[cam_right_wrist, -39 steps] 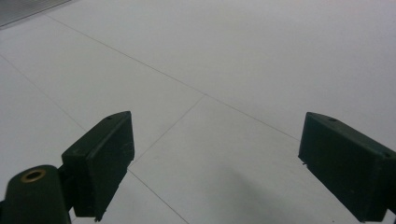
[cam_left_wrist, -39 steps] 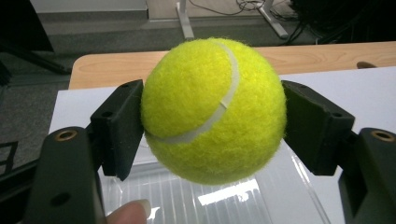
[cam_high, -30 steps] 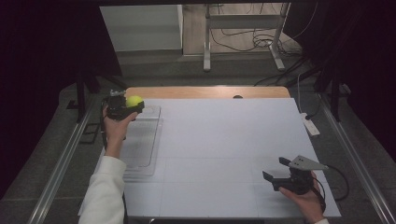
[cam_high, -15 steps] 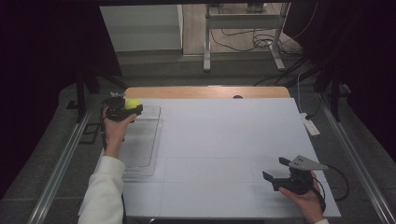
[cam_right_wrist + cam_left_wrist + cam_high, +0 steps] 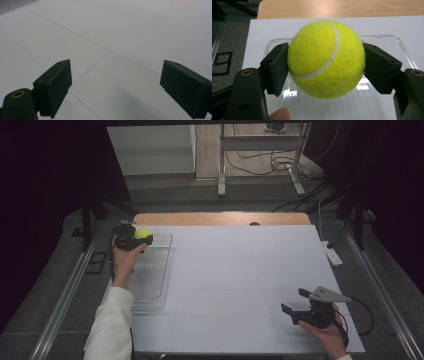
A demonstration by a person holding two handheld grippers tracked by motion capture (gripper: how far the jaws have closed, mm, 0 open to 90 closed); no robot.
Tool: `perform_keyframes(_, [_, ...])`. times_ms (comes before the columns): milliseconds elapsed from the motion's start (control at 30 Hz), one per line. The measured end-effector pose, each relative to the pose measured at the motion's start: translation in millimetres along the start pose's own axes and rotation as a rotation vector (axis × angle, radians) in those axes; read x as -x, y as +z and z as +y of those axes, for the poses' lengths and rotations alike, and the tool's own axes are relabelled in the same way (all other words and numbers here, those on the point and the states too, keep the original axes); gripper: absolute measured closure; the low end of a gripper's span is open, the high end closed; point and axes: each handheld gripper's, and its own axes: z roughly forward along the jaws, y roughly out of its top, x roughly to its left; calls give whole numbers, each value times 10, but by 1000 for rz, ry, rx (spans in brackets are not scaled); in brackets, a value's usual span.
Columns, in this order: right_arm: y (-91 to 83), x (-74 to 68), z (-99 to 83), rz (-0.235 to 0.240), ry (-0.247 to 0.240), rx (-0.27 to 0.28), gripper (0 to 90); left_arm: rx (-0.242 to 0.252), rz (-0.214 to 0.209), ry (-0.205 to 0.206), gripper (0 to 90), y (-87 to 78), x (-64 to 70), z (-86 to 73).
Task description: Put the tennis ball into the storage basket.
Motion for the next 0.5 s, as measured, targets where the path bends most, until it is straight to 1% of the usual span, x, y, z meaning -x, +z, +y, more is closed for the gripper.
perform_keyframes(67, [2,0,0,0,-1,-1,108,-1,1,0,274,-3,6,-1])
perform_keyframes(200, [3,0,0,0,0,-1,108,-15,5,14,274,0,-2,-20])
perform_keyframes(367, [8,-1,0,1,-2,-2,108,-27,6,9,275,11,-16,-54])
perform_keyframes(500, [8,-1,0,0,-2,-2,108,-37,13,15,275,23,-24,-68])
